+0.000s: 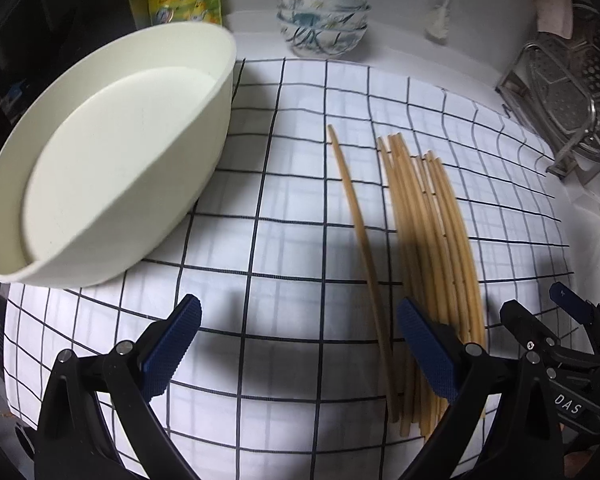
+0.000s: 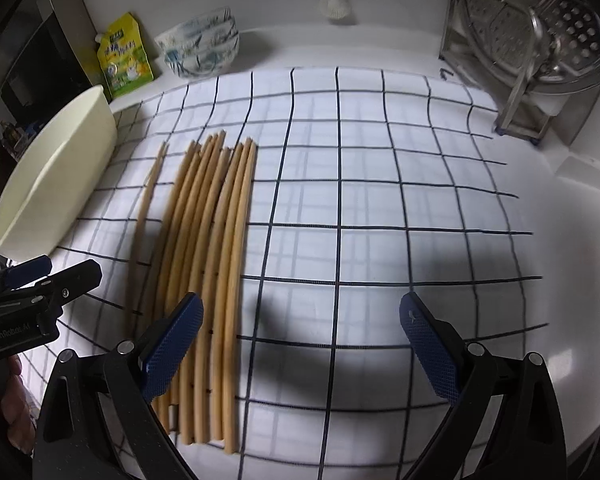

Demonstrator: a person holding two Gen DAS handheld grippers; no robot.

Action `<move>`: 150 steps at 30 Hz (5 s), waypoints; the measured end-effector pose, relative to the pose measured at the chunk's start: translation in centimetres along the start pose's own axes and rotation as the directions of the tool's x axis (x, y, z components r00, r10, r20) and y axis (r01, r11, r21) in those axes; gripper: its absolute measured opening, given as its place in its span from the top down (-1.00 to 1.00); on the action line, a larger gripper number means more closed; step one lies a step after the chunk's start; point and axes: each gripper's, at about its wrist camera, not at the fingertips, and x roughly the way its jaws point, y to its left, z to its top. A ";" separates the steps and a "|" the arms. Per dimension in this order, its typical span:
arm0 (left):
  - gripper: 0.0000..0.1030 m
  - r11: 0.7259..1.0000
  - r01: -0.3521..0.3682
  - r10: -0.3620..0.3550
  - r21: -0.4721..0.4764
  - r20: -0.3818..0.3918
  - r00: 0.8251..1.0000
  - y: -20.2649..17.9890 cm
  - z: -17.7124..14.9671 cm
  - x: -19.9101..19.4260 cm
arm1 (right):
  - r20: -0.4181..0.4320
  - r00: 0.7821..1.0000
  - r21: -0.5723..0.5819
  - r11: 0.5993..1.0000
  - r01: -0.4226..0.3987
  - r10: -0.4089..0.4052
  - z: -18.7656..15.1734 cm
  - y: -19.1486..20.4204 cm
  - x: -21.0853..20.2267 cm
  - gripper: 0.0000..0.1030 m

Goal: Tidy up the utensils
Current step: 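Lower both tools toward the bundle of wooden chopsticks, then close the left tool on one chopstick while the right tool closes on another, then lift both held chopsticks and carry them over the white basin, then open both tools to drop the chopsticks into the basin, then move both open tools back over the chopstick bundle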

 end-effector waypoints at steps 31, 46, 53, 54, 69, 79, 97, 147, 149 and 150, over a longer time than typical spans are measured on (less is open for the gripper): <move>-0.68 0.997 -0.076 0.075 0.014 0.024 0.997 -1.4 -0.2 3.0 | 0.046 0.994 -0.148 0.984 0.102 -0.096 -0.7 0.8 2.1 -0.73; 0.85 0.997 0.034 -0.032 0.071 -0.019 0.999 -2.7 0.6 2.4 | 0.010 1.000 -0.156 0.987 -0.026 0.028 0.1 1.9 2.0 0.88; 0.86 0.993 0.087 -0.085 0.074 -0.031 0.996 -2.1 1.0 0.8 | 0.026 0.998 -0.062 0.996 -0.061 0.063 0.9 0.7 -0.2 0.88; 0.86 0.992 0.096 -0.095 0.077 -0.023 0.995 -2.0 1.3 0.2 | 0.034 0.997 -0.052 0.996 -0.065 0.067 1.2 0.7 -0.7 0.88; 0.85 0.998 0.069 -0.070 0.015 0.235 0.970 9.8 8.6 -10.7 | 0.178 0.951 -0.103 0.966 -0.236 0.252 10.2 13.4 -6.0 0.88; 0.85 1.000 -0.005 0.007 -0.009 0.175 0.985 20.1 10.8 -6.3 | 0.082 0.938 -0.168 0.932 -0.320 0.337 14.0 26.8 -0.5 0.88; 0.60 0.999 0.032 -0.033 0.011 0.055 0.998 23.1 11.3 -0.2 | -0.021 0.972 -0.070 0.969 -0.236 0.235 13.5 29.5 6.0 0.38; -0.77 0.988 0.111 -0.127 0.111 0.151 0.980 2.9 4.7 -8.1 | 0.000 1.000 0.057 0.998 -0.006 0.006 2.3 3.6 -4.6 -0.17; -0.80 0.987 0.106 -0.125 0.125 0.157 0.980 1.9 4.3 -7.9 | -0.011 1.000 0.056 0.998 -0.001 0.002 1.8 2.8 -4.1 -0.19; -0.80 0.986 0.101 -0.121 0.133 0.155 0.980 1.2 4.0 -7.7 | -0.017 1.000 0.053 0.999 -0.001 0.002 1.5 2.4 -3.7 -0.19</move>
